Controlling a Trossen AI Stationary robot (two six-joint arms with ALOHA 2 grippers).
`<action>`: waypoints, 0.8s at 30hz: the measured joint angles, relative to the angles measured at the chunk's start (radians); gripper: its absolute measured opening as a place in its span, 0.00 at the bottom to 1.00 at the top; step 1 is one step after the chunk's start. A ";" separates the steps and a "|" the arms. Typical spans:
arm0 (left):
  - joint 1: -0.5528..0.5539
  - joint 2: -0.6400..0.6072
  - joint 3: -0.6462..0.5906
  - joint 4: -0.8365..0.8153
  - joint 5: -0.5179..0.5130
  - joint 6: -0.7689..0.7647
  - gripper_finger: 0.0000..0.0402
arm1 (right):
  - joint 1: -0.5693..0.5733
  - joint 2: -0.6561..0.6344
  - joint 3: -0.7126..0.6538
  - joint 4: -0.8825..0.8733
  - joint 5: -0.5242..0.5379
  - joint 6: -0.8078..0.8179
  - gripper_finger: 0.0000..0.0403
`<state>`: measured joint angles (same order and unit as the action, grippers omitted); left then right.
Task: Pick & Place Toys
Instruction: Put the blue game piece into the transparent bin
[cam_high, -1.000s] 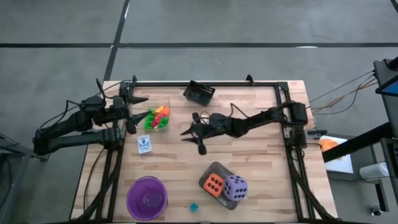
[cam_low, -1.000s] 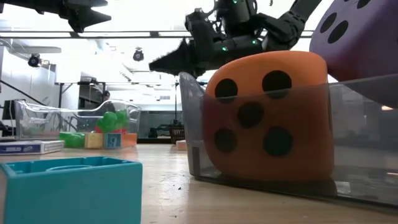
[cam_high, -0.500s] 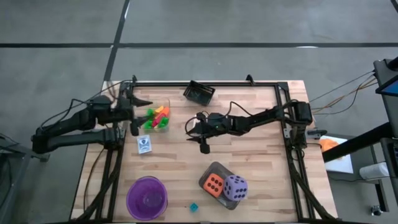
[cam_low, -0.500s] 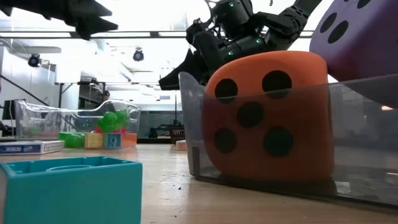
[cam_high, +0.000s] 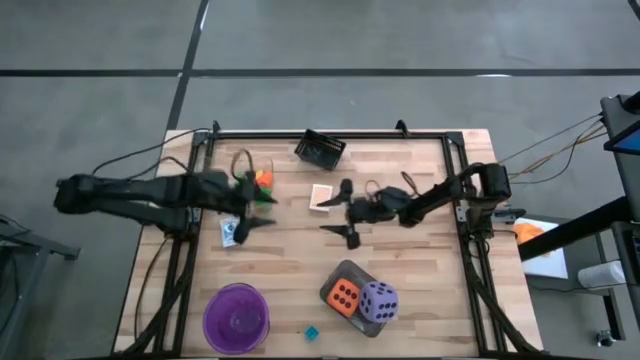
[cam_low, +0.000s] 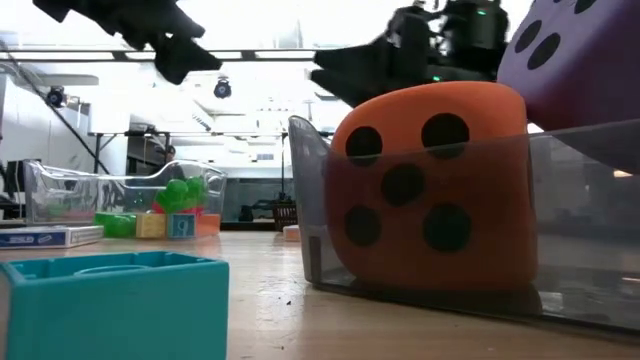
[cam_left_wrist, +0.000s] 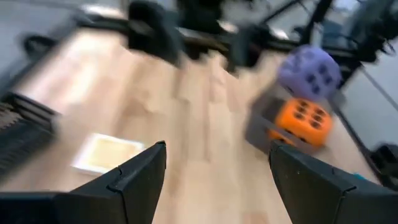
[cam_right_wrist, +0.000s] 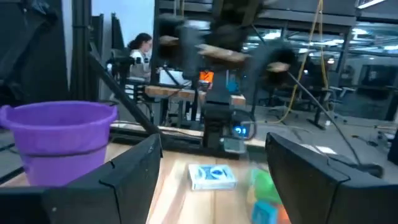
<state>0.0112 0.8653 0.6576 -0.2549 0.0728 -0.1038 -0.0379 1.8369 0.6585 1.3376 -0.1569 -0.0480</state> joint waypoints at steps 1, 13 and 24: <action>-0.047 0.025 0.004 0.002 -0.021 -0.021 0.71 | -0.002 -0.011 -0.029 0.021 0.006 0.000 0.71; -0.511 0.476 0.241 0.032 -0.160 -0.074 0.71 | -0.008 -0.167 -0.197 0.023 0.034 -0.028 0.71; -0.598 0.929 0.705 -0.292 -0.170 0.104 0.71 | -0.009 -0.183 -0.207 -0.021 0.049 -0.027 0.71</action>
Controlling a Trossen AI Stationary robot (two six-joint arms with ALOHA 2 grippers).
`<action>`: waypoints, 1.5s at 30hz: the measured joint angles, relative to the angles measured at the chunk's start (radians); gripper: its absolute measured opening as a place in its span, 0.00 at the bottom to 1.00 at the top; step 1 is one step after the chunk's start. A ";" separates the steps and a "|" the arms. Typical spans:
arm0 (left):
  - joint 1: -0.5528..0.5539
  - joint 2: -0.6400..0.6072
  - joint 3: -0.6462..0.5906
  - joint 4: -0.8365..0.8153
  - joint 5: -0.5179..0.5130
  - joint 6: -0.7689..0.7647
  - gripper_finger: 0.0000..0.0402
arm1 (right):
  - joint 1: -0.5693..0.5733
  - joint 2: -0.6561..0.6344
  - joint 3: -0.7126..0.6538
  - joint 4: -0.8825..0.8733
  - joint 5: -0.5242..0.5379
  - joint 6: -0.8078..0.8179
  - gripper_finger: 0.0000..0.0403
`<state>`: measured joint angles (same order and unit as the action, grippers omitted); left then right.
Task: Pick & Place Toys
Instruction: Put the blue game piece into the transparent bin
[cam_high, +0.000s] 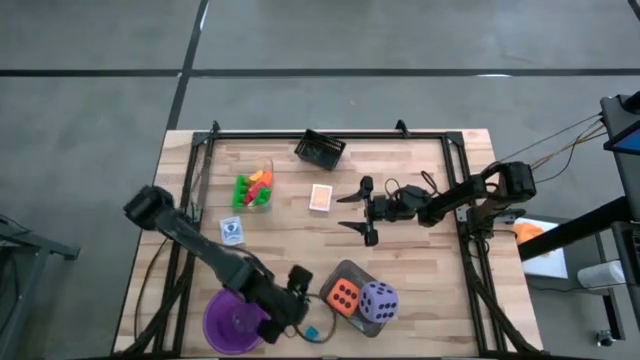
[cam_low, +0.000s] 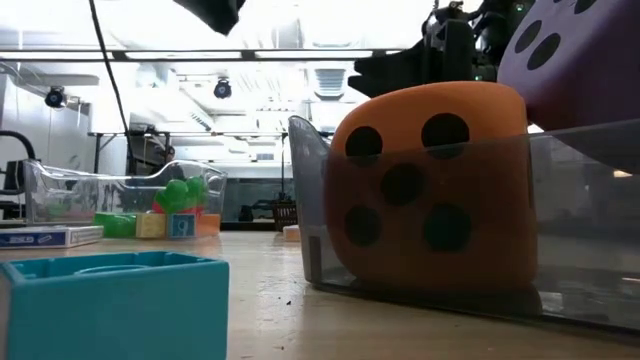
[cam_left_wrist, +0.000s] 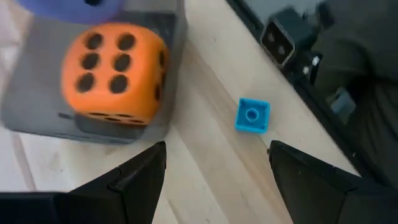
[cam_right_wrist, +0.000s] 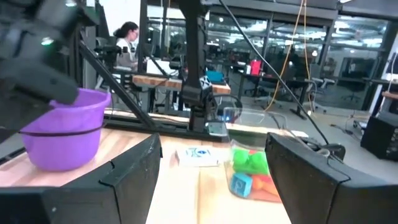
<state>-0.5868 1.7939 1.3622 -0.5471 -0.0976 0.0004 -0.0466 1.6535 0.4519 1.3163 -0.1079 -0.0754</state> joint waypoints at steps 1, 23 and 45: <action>-0.006 0.026 0.025 -0.022 0.000 0.005 0.71 | -0.001 -0.001 0.000 -0.007 0.002 0.003 0.71; -0.061 0.233 0.087 0.092 0.033 0.123 0.71 | 0.000 -0.003 0.000 -0.079 0.041 0.024 0.71; 0.002 0.323 0.085 0.199 0.189 0.189 0.71 | 0.000 -0.003 0.000 -0.080 0.049 0.035 0.71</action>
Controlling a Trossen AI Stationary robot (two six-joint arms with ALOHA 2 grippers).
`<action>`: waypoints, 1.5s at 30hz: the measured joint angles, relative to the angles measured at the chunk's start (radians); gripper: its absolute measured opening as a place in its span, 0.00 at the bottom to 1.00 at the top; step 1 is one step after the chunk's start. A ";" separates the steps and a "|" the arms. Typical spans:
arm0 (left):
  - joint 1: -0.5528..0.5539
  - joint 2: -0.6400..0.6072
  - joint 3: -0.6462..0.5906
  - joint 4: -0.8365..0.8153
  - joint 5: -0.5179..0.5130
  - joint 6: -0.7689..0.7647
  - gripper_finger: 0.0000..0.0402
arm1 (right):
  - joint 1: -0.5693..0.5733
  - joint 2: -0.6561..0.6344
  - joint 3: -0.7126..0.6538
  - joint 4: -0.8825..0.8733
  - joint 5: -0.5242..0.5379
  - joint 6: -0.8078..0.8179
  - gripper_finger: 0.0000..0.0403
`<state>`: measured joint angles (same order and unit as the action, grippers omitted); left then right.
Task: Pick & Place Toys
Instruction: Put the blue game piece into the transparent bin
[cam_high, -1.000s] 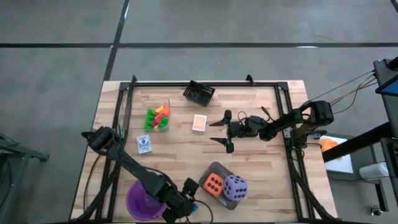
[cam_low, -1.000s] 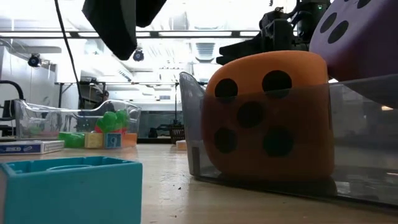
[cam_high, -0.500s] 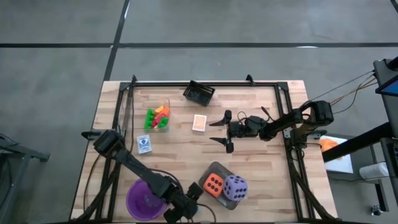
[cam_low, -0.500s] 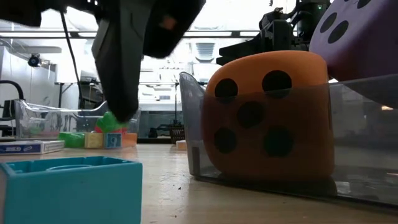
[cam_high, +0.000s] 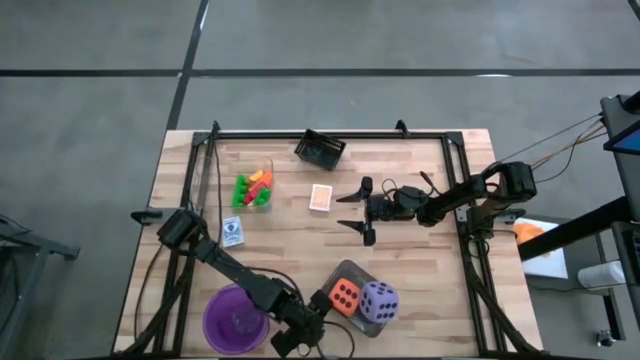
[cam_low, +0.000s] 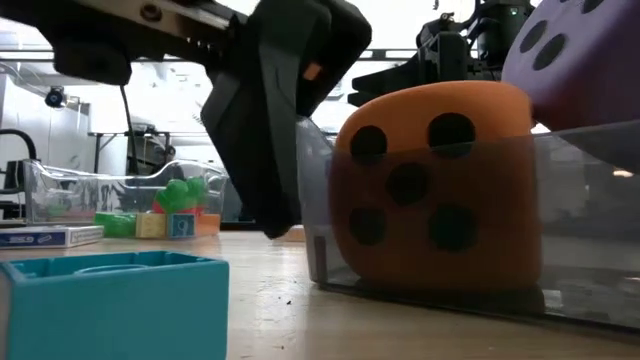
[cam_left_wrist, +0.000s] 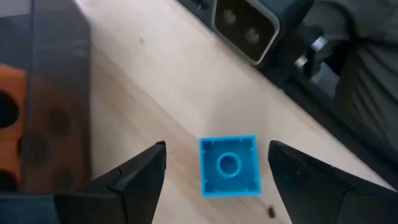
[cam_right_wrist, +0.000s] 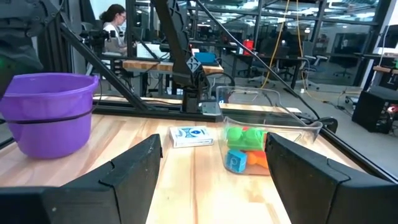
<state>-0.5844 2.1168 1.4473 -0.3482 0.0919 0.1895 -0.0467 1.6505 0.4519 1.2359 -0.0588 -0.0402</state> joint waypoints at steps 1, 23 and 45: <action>0.001 0.005 0.001 0.005 0.013 0.000 0.71 | 0.000 0.000 0.000 -0.002 0.000 0.000 0.71; -0.021 -0.018 0.000 -0.077 -0.126 -0.062 0.71 | 0.001 0.000 0.000 -0.010 0.007 0.000 0.71; -0.080 -0.040 0.004 -0.051 -0.250 0.052 0.71 | 0.004 0.000 0.002 -0.010 0.018 -0.003 0.71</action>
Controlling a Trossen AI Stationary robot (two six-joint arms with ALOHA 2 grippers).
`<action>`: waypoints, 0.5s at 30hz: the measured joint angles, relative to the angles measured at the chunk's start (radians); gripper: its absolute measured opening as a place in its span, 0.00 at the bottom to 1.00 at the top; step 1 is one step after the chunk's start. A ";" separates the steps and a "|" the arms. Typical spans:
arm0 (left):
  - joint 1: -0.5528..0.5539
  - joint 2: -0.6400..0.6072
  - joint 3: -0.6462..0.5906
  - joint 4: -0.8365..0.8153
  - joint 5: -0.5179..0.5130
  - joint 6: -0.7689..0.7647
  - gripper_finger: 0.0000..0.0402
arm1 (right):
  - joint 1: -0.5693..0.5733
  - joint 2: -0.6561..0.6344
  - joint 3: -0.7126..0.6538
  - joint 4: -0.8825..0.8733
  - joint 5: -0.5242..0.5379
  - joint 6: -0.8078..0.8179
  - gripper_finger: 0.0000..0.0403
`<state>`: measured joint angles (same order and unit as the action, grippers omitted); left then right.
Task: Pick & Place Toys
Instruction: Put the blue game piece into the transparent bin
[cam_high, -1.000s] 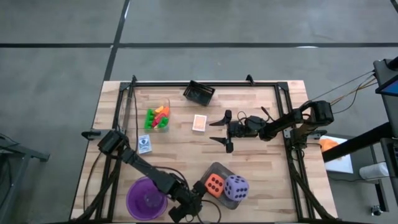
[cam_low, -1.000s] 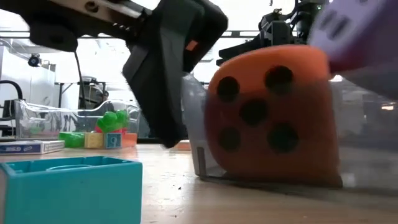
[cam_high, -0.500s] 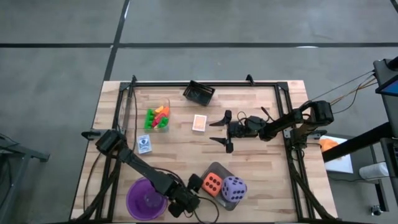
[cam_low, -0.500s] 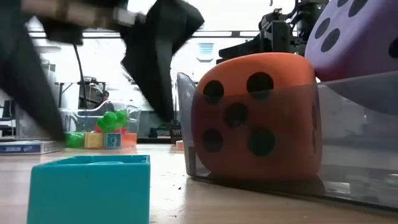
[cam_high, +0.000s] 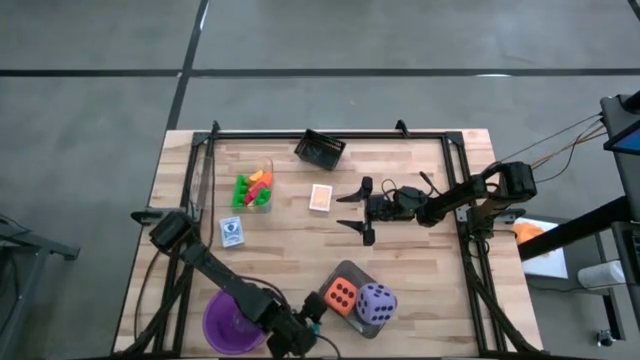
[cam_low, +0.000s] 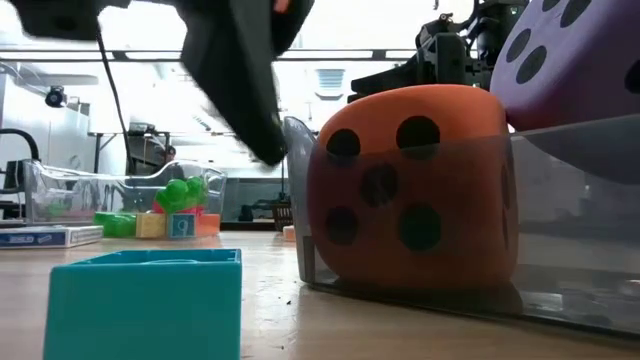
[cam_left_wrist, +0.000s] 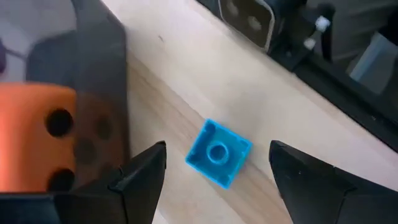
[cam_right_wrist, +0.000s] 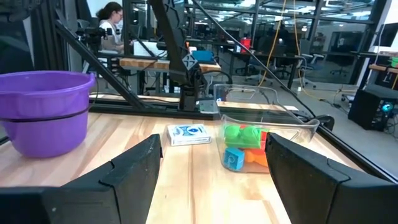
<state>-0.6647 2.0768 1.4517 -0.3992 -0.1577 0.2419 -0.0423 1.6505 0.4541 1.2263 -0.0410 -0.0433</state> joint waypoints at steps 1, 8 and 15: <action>0.000 0.000 0.000 0.011 0.000 0.013 0.71 | 0.000 0.000 0.000 -0.001 0.000 0.000 0.71; 0.013 0.006 0.001 0.036 0.070 0.081 0.71 | 0.000 0.000 0.000 0.000 0.003 0.002 0.71; 0.024 0.015 0.002 0.048 0.092 0.146 0.71 | 0.000 0.000 0.000 0.000 0.004 0.002 0.71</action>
<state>-0.6409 2.0913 1.4532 -0.3510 -0.0658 0.3876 -0.0422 1.6505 0.4541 1.2259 -0.0372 -0.0410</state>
